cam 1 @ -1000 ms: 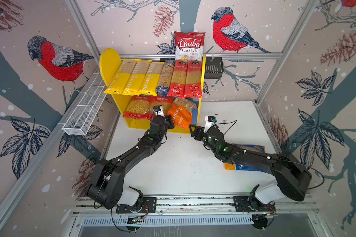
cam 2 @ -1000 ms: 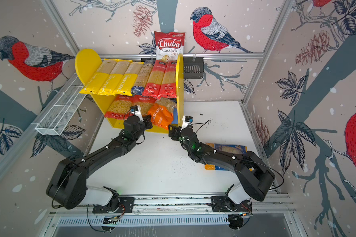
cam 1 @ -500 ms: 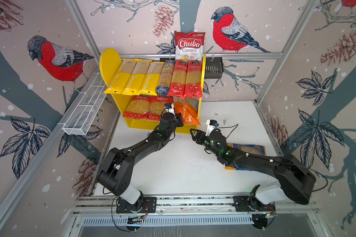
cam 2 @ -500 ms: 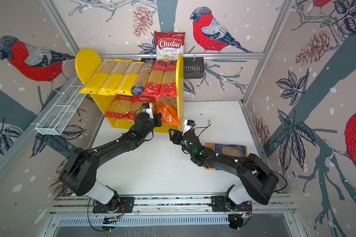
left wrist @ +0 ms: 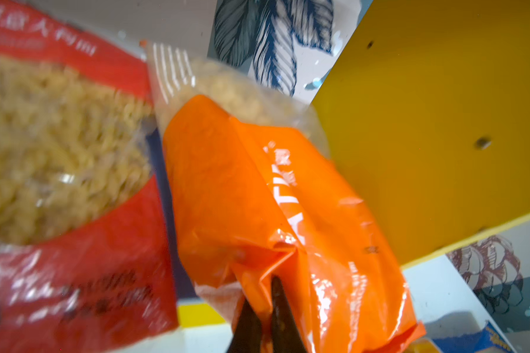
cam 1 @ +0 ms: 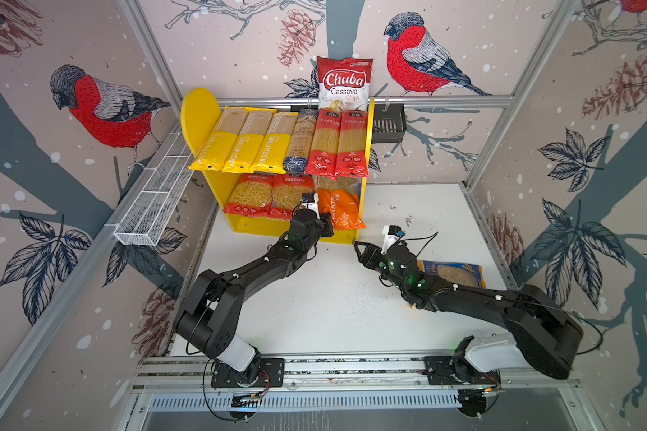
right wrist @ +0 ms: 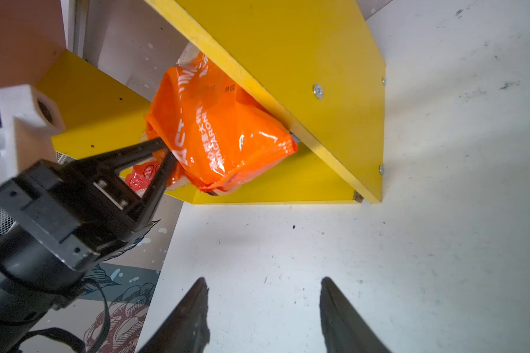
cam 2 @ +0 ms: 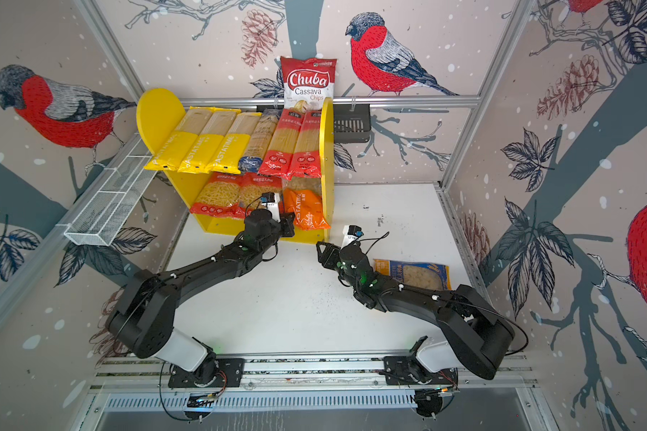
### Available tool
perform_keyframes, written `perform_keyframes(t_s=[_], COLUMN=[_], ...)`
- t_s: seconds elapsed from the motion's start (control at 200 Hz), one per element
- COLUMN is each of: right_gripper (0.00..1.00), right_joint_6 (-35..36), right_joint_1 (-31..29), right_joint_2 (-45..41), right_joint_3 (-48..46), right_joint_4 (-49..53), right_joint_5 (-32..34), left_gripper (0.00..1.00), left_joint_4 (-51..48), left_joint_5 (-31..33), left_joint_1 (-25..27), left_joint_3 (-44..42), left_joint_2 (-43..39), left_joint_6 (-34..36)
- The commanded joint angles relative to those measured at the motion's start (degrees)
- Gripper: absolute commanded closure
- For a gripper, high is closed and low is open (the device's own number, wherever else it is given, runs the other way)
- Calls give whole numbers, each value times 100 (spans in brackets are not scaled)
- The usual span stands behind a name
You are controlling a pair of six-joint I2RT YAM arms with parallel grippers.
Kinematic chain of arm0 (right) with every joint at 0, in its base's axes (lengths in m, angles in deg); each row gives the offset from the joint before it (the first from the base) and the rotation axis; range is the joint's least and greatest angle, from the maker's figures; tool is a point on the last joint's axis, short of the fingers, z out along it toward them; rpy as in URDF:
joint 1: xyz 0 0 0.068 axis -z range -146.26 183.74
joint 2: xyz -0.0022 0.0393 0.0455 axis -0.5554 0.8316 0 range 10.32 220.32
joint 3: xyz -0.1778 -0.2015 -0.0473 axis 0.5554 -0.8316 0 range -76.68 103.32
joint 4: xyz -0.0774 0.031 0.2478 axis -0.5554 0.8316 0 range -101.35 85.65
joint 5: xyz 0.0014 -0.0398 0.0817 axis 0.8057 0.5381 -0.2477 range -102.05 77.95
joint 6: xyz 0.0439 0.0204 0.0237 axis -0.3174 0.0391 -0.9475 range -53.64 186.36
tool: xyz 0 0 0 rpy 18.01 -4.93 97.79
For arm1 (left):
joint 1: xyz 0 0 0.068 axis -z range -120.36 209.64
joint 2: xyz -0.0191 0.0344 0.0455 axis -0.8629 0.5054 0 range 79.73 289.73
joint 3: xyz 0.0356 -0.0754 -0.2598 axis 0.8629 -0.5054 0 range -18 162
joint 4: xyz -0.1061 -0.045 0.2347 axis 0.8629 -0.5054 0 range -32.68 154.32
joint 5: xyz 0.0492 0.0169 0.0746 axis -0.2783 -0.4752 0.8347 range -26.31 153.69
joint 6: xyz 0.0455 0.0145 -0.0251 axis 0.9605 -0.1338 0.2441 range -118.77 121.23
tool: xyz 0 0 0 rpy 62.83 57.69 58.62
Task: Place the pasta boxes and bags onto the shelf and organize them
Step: 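Tuck the orange bag deeper with the left gripper while the right gripper withdraws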
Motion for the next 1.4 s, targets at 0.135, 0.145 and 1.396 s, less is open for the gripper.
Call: perform_keyframes(t_s=[0.135, 0.145, 1.396], right_gripper=[57, 58, 73], right_joint_6=[-68, -76, -677], right_joint_1=[-92, -93, 61], right_joint_2=[189, 200, 2486], right_joint_3=[48, 48, 1650], right_joint_4=[-298, -323, -2258], right_joint_5=[-102, -98, 118], left_gripper=[99, 99, 79], left_joint_4=[-587, -585, -1570], left_joint_5=[-672, -708, -1534], left_joint_1=[-219, -214, -717], left_joint_3=[339, 374, 127], left_joint_2=[-146, -138, -1022], left_joint_6=[70, 69, 91])
